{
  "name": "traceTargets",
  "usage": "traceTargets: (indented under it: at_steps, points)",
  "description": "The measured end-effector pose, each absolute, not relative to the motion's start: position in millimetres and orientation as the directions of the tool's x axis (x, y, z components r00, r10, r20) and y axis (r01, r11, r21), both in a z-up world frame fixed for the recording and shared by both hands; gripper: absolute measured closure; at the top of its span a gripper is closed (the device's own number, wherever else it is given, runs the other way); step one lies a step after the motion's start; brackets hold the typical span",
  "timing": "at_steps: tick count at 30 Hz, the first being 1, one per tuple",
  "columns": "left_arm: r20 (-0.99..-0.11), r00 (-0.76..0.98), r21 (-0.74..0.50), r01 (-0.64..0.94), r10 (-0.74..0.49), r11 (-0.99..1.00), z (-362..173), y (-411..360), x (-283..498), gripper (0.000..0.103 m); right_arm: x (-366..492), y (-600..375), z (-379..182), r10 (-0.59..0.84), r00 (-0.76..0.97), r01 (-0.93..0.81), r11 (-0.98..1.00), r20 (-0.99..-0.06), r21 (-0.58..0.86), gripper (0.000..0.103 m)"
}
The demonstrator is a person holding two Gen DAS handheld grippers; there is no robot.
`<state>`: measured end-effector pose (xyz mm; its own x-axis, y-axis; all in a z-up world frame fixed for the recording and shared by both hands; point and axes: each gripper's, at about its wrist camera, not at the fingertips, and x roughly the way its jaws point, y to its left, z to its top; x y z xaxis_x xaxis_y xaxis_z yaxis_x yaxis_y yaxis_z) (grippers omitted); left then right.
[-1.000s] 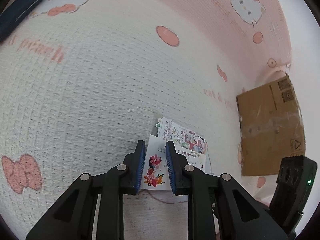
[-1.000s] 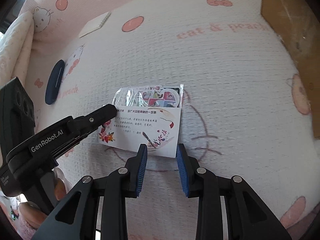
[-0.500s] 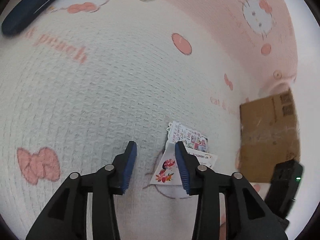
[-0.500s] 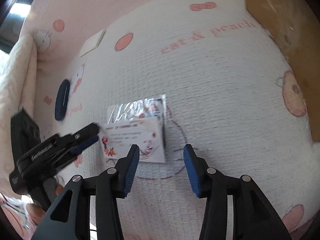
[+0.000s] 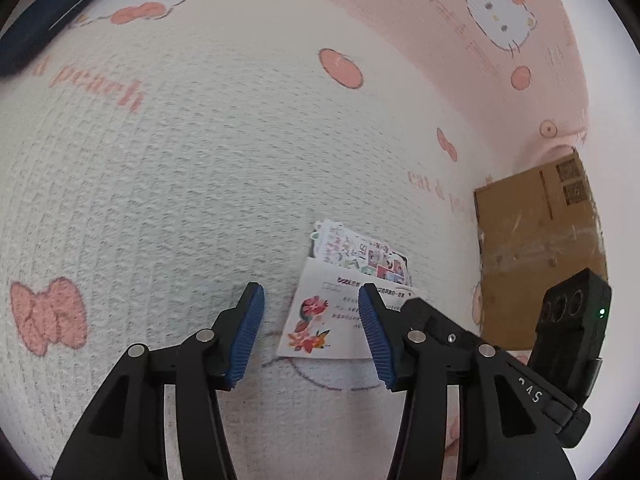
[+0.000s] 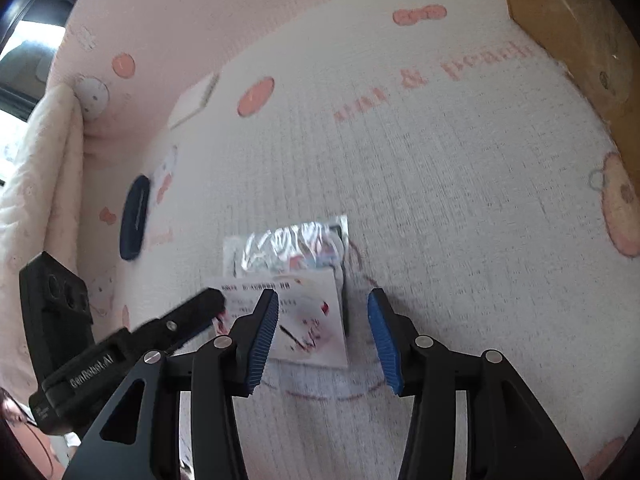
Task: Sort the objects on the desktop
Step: 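Lift the sticker-sheet card with the right gripper and carry it toward the box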
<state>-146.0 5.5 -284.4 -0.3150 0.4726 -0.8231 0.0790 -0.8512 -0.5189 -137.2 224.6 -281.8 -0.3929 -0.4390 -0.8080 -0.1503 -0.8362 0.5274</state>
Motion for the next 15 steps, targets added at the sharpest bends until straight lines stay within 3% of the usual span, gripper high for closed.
traceTargets:
  at_steps: [6, 11, 13, 15]
  points:
    - [-0.811, -0.315, -0.532, 0.05, 0.492, -0.845, -286.6, 20.6, -148.4, 0.055, -131.0, 218.3, -286.4, -0.411, -0.477, -0.129, -0.842, -0.777, 0.524, 0.059]
    - [-0.831, -0.329, -0.486, 0.032, 0.45, -0.874, -286.2, 28.2, -147.8, 0.059, -131.9, 213.8, -284.6, -0.373, -0.47, -0.106, -0.876, -0.8, 0.47, 0.067]
    - [-0.84, -0.328, -0.473, 0.049, 0.433, -0.88, -286.2, 27.3, -148.7, 0.069, -132.4, 215.0, -284.4, -0.367, -0.467, -0.119, -0.875, -0.805, 0.469, 0.072]
    - [-0.848, -0.332, -0.454, 0.049, 0.414, -0.89, -284.4, 27.9, -148.5, 0.072, -132.6, 216.2, -283.8, -0.36, -0.461, -0.131, -0.876, -0.811, 0.463, 0.076]
